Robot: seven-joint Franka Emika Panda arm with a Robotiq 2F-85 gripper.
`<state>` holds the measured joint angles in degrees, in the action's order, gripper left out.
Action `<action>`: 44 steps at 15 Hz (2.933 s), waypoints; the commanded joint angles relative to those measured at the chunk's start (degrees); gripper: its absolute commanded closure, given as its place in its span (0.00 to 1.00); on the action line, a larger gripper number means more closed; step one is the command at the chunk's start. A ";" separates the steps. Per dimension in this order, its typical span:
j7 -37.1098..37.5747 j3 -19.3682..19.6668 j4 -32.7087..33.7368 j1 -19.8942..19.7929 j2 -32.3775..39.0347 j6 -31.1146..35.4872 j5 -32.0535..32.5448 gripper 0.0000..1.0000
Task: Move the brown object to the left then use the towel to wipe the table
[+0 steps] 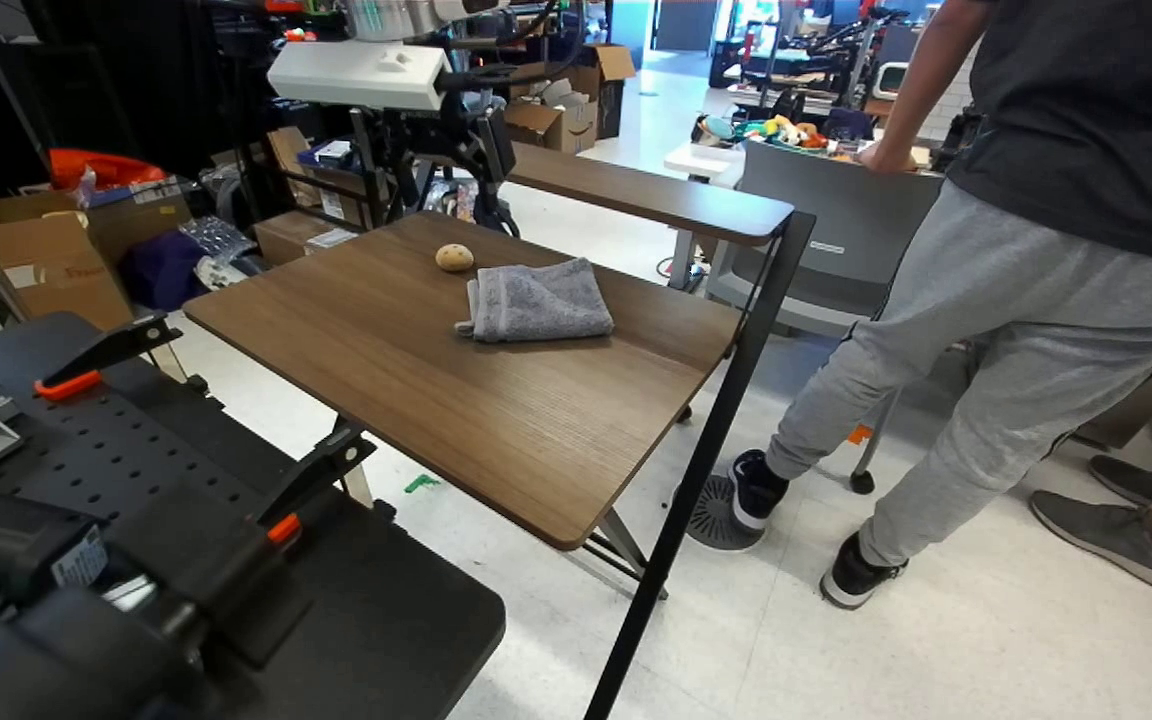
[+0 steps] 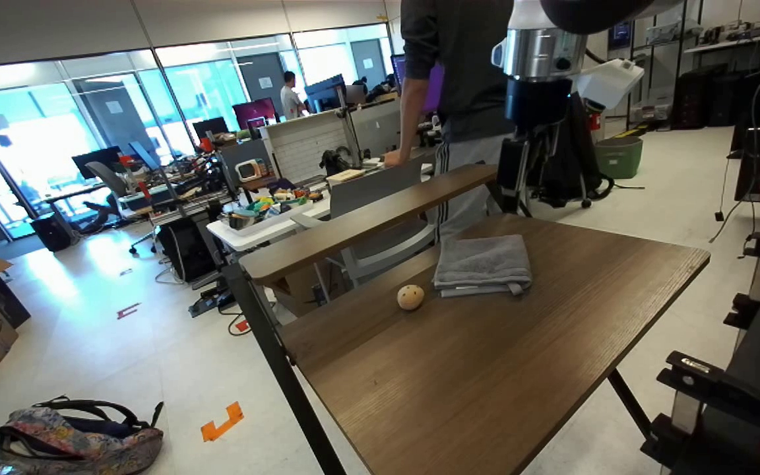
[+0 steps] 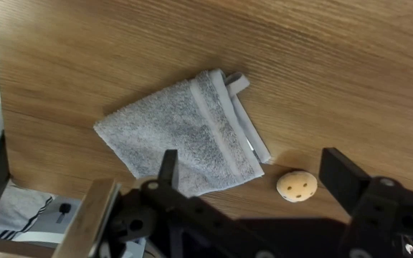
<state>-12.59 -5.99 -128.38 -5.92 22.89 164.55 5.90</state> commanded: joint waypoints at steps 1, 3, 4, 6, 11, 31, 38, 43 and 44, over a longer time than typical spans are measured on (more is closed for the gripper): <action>-3.00 -5.91 5.74 -1.03 7.11 3.92 -5.48 0.00; -1.21 -6.69 10.47 0.82 11.12 3.50 -5.74 0.00; -0.09 -6.42 13.04 2.08 12.90 3.04 -5.53 0.00; 3.04 -4.10 19.06 5.61 16.82 1.78 -4.43 0.00; 7.28 -1.17 30.65 10.45 25.48 -1.95 -4.18 0.00; 20.62 7.29 44.66 19.36 37.96 1.40 -4.44 0.00; 21.58 6.17 49.66 17.72 43.16 -3.57 -5.17 0.26; 21.38 5.23 51.15 16.45 43.54 -4.64 -5.48 0.53; 21.44 5.18 51.32 16.44 43.33 -4.67 -5.47 0.60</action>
<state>9.15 -0.20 -79.88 11.15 64.82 161.10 1.70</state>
